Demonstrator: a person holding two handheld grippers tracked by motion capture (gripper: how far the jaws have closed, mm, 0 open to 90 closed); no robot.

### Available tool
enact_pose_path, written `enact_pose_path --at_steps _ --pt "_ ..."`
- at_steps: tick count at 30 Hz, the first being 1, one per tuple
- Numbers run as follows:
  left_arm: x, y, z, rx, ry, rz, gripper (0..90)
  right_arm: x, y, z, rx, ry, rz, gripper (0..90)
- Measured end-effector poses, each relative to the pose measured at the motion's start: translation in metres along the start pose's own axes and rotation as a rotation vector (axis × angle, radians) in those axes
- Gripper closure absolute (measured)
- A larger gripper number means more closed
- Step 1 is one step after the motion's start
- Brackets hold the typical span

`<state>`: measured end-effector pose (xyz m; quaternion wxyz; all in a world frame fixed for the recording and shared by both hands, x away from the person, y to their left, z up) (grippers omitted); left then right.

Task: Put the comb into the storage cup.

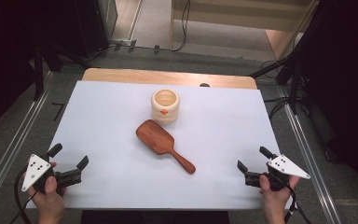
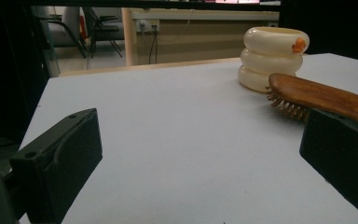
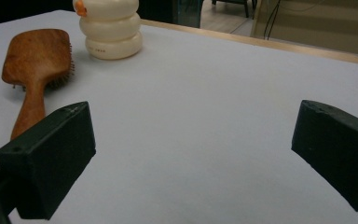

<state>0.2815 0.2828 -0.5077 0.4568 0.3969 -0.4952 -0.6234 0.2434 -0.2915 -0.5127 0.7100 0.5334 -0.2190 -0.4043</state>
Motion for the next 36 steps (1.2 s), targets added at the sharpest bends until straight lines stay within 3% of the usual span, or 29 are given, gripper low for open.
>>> enact_pose_path --at_steps 8,20,36 --pt "0.001 0.000 0.000 -0.001 -0.005 -0.009 0.0 -0.007 0.023 -0.005 -0.057 0.031 0.015 0.0" --pt "0.002 -0.001 -0.001 -0.004 -0.011 -0.021 0.0 -0.023 0.070 -0.027 -0.142 0.082 0.100 0.0" --pt "0.004 -0.001 -0.001 -0.003 -0.014 -0.029 0.0 -0.038 0.093 -0.059 -0.255 0.132 0.131 0.0"
Point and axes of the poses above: each handheld gripper's, and its own axes: z roughly backward along the jaws, y roughly out of its top, x roughly to its right, the point moved 6 cm from there along -z, roughly forward along the jaws, and after that the axes turned 12 degrees about y, right-handed, at the moved point
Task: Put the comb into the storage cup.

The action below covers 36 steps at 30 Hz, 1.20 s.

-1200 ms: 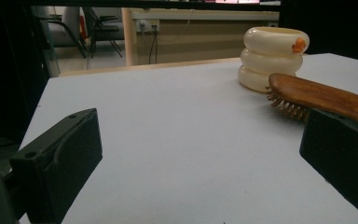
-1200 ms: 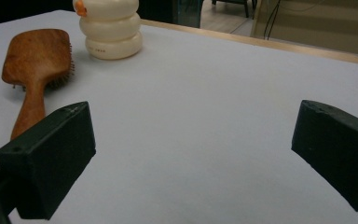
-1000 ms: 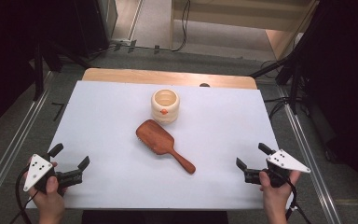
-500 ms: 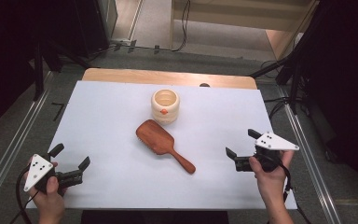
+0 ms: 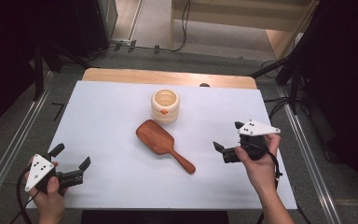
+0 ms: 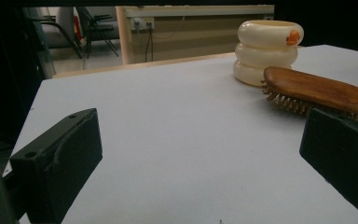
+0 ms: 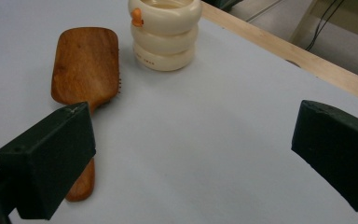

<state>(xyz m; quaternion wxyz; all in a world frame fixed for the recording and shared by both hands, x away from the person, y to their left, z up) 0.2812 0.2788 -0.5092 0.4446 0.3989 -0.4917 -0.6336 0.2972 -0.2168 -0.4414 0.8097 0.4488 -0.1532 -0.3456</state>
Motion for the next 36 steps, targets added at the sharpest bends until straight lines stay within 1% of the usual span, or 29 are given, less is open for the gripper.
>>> enact_pose_path --at_steps 1,2,3,4,8,12,15,16,17,18,21,22,26,28,30,31,34,35,36 --pt "0.000 0.000 0.000 0.000 0.000 -0.001 0.0 -0.001 0.002 -0.004 -0.014 0.009 0.005 0.0" --pt "0.000 0.000 0.000 0.000 -0.001 -0.002 0.0 -0.001 0.002 -0.004 -0.014 0.009 0.005 0.0" --pt "0.000 0.000 0.000 0.000 -0.002 -0.002 0.0 -0.002 0.003 -0.009 -0.033 0.012 0.010 0.0" --pt "0.000 0.000 0.000 0.000 -0.004 -0.003 0.0 -0.002 0.003 -0.009 -0.033 0.012 0.010 0.0" --pt "0.000 0.000 0.000 -0.001 -0.004 -0.004 0.0 -0.005 0.007 -0.019 -0.062 0.025 0.027 0.0" --pt "0.000 0.000 0.000 0.000 -0.005 -0.005 0.0 -0.007 0.010 -0.024 -0.080 0.032 0.024 0.0" --pt "0.000 0.000 0.000 0.000 -0.006 -0.004 0.0 -0.010 0.015 -0.033 -0.102 0.039 0.038 0.0" --pt "0.000 0.000 0.000 0.000 -0.006 -0.004 0.0 -0.010 0.015 -0.033 -0.102 0.039 0.038 0.0" --pt "0.000 0.000 0.000 0.000 -0.007 -0.004 0.0 -0.012 0.018 -0.037 -0.118 0.051 0.040 0.0" --pt "0.000 0.000 0.000 0.000 -0.008 -0.004 0.0 -0.012 0.018 -0.037 -0.118 0.051 0.040 0.0" --pt "0.000 0.000 0.000 0.001 -0.010 -0.003 0.0 -0.018 0.022 -0.047 -0.143 0.065 0.052 0.0" --pt "0.000 0.000 0.000 0.001 -0.010 -0.003 0.0 -0.018 0.022 -0.047 -0.143 0.065 0.052 0.0" --pt "0.001 0.000 0.000 0.000 -0.013 -0.005 0.0 -0.022 0.027 -0.056 -0.169 0.068 0.065 0.0" --pt "0.001 0.000 0.000 0.000 -0.012 -0.006 0.0 -0.025 0.028 -0.060 -0.185 0.074 0.063 0.0" --pt "0.001 0.000 0.000 0.000 -0.013 -0.006 0.0 -0.028 0.030 -0.066 -0.197 0.081 0.069 0.0" --pt "0.001 0.000 0.000 0.000 -0.014 -0.006 0.0 -0.028 0.031 -0.068 -0.203 0.085 0.080 0.0" --pt "0.001 0.000 0.000 0.000 -0.013 -0.006 0.0 -0.030 0.032 -0.073 -0.209 0.090 0.081 0.0" --pt "0.001 0.000 0.000 -0.001 -0.015 -0.008 0.0 -0.032 0.033 -0.076 -0.220 0.092 0.085 0.0" --pt "0.001 0.000 0.000 -0.001 -0.015 -0.008 0.0 -0.034 0.033 -0.078 -0.228 0.091 0.077 0.0"
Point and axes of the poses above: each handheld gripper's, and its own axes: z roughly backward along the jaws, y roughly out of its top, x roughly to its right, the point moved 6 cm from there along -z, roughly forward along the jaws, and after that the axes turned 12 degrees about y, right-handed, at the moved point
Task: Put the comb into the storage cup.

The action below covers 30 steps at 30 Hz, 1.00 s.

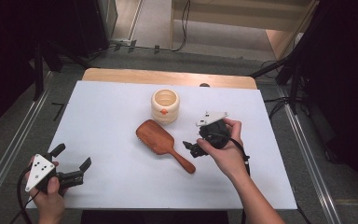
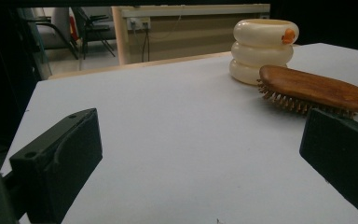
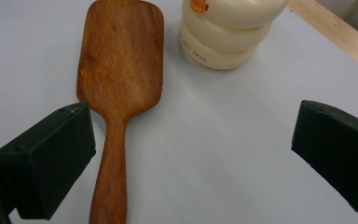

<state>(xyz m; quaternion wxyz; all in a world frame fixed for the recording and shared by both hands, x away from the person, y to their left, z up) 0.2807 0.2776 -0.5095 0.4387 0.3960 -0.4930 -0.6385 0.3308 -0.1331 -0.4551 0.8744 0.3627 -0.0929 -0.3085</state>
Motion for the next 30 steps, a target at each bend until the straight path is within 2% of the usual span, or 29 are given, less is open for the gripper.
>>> enact_pose_path --at_steps 8,30 --pt "0.000 0.000 0.000 -0.001 -0.002 -0.005 0.0 -0.004 0.005 -0.013 -0.045 0.011 0.023 0.0" --pt "0.001 0.000 0.000 -0.002 -0.011 -0.008 0.0 -0.011 0.005 -0.048 -0.191 0.044 -0.002 0.0"
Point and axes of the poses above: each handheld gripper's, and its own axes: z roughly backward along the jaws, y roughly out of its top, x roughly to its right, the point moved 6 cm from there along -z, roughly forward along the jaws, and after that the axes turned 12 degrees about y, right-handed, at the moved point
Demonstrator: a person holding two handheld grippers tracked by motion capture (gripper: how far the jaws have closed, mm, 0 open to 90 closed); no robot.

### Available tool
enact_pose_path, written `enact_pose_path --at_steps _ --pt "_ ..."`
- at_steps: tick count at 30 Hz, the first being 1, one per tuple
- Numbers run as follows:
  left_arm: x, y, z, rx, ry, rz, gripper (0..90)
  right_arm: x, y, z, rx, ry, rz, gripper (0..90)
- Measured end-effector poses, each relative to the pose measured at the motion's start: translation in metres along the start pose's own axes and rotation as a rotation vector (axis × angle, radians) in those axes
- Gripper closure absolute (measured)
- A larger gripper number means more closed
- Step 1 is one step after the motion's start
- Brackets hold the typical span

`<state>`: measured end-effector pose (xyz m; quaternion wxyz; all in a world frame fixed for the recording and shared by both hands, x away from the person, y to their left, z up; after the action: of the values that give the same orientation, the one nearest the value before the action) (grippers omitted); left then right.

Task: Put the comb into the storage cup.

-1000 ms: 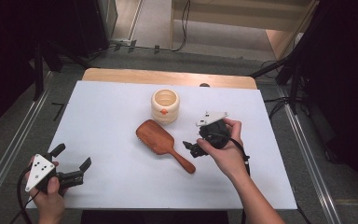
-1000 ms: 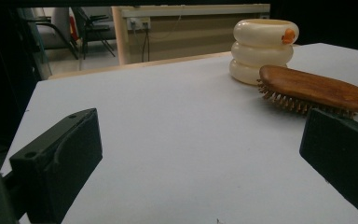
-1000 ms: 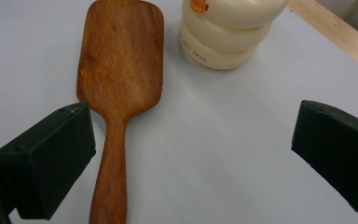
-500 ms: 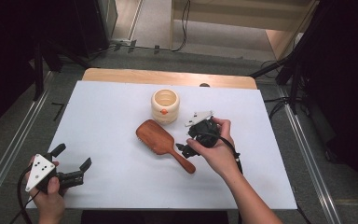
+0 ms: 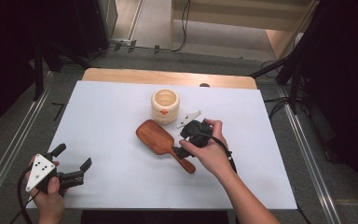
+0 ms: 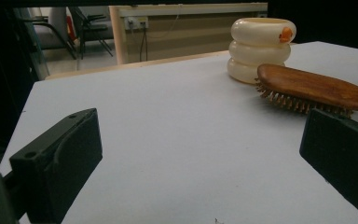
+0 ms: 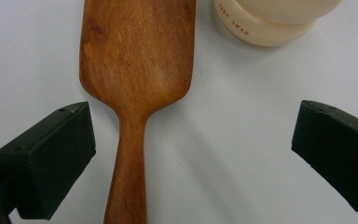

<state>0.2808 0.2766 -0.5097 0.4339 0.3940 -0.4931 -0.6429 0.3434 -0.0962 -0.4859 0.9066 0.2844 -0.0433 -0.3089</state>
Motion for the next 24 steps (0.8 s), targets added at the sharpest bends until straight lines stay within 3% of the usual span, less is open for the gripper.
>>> enact_pose_path --at_steps 14,16,21,24 --pt "0.000 0.000 0.000 0.000 -0.005 0.001 0.0 -0.008 -0.001 -0.021 -0.098 0.099 -0.028 0.0" --pt "0.000 0.000 0.000 0.000 -0.005 0.001 0.0 -0.008 -0.001 -0.022 -0.096 0.072 -0.040 14.9" --pt "0.000 0.000 0.000 0.001 -0.007 0.002 0.0 -0.009 -0.002 -0.028 -0.118 0.084 -0.064 17.4" --pt "0.000 0.000 0.000 0.001 -0.008 0.002 0.0 -0.010 -0.003 -0.033 -0.149 0.091 -0.077 24.0"
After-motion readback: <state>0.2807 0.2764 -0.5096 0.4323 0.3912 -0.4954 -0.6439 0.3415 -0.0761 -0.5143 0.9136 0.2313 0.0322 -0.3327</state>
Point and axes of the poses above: each handheld gripper's, and its own axes: z roughly backward along the jaws, y roughly out of its top, x roughly to its right, the point moved 6 cm from there along -z, roughly forward along the jaws, and after that the axes turned 12 degrees about y, right-handed, at the moved point
